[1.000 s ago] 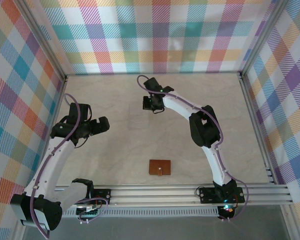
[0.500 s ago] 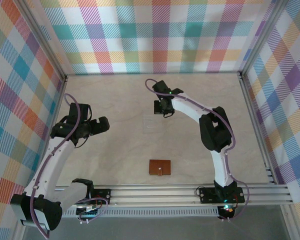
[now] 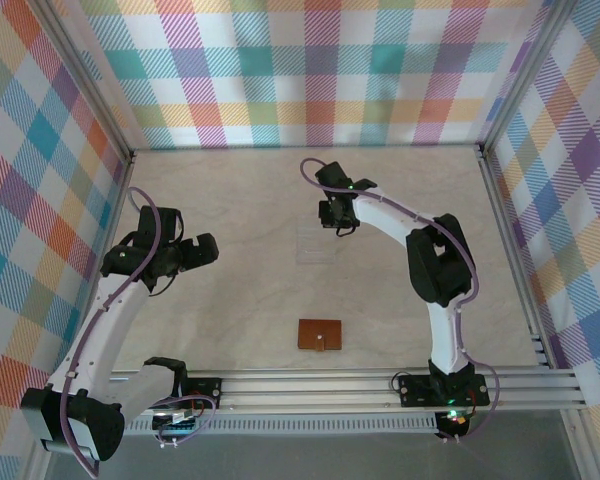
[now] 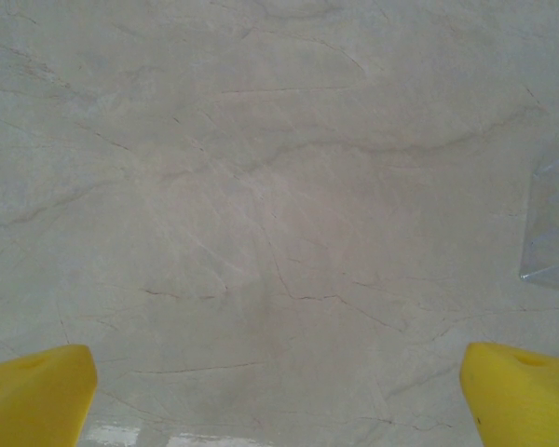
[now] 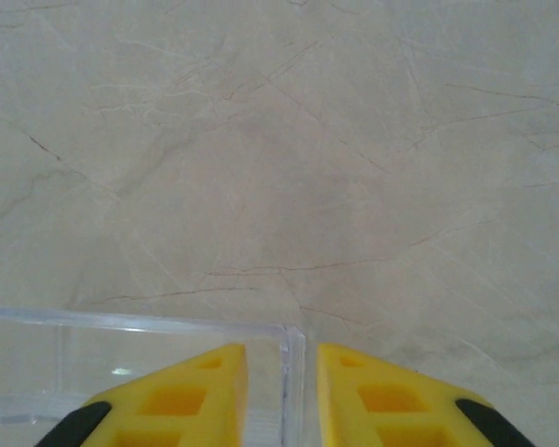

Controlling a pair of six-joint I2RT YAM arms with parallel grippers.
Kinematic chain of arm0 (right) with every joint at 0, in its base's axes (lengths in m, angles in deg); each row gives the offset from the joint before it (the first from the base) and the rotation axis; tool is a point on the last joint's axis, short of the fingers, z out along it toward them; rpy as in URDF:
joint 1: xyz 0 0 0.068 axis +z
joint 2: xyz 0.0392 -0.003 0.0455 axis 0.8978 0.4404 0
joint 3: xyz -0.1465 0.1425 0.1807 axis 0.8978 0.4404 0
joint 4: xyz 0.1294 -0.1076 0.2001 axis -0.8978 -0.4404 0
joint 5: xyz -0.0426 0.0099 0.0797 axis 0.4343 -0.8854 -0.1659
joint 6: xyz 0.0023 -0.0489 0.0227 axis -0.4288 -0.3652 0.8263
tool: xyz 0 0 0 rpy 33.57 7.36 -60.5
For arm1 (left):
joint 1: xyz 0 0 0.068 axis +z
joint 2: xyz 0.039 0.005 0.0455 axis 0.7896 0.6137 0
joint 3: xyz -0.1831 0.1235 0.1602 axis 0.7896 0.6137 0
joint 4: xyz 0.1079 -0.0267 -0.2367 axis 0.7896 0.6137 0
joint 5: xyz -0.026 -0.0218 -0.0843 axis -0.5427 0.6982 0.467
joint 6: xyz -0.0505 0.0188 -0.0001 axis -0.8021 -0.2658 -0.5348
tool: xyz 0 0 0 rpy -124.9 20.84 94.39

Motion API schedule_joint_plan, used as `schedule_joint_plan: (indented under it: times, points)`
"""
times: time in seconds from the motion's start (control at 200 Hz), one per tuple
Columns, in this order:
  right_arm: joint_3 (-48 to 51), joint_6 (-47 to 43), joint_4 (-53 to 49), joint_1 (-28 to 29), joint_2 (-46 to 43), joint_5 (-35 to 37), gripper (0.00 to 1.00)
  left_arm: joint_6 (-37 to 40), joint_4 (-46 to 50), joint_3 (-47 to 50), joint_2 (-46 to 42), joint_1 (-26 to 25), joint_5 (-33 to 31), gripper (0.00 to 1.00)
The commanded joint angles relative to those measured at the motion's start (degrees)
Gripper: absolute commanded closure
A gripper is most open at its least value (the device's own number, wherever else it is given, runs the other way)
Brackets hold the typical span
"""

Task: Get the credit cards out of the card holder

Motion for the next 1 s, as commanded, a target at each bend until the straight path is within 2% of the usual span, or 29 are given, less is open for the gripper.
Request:
schedule_joint_plan:
  times: [0.0,0.255,0.39,0.59,0.8,0.995]
  points:
    - [0.8,-1.0,-0.7,0.1,-5.8,0.3,0.68,0.1,-0.7,0.3,0.1,-0.5,0.0,0.00]
    - [5.5,-5.5,-5.2,0.6,-14.4,-9.0,0.53,1.9,-1.5,0.1,1.7,-2.4,7.5,0.01]
    - [9.6,-4.3,-10.1,2.2,-19.1,-14.4,0.50,1.0,-1.8,-0.3,4.1,-6.0,10.9,0.03]
    - [18.1,-0.2,-14.7,9.7,-26.4,-18.7,0.49,-1.6,-4.6,0.3,8.5,-12.8,12.4,0.04]
    - [27.2,8.2,-13.6,19.7,-31.5,-25.4,0.46,-3.9,-8.1,1.5,10.9,-14.1,11.9,0.04]
    - [34.5,15.6,-7.2,28.2,-32.3,-31.3,0.43,-4.5,-11.3,2.6,10.3,-14.1,12.2,0.04]
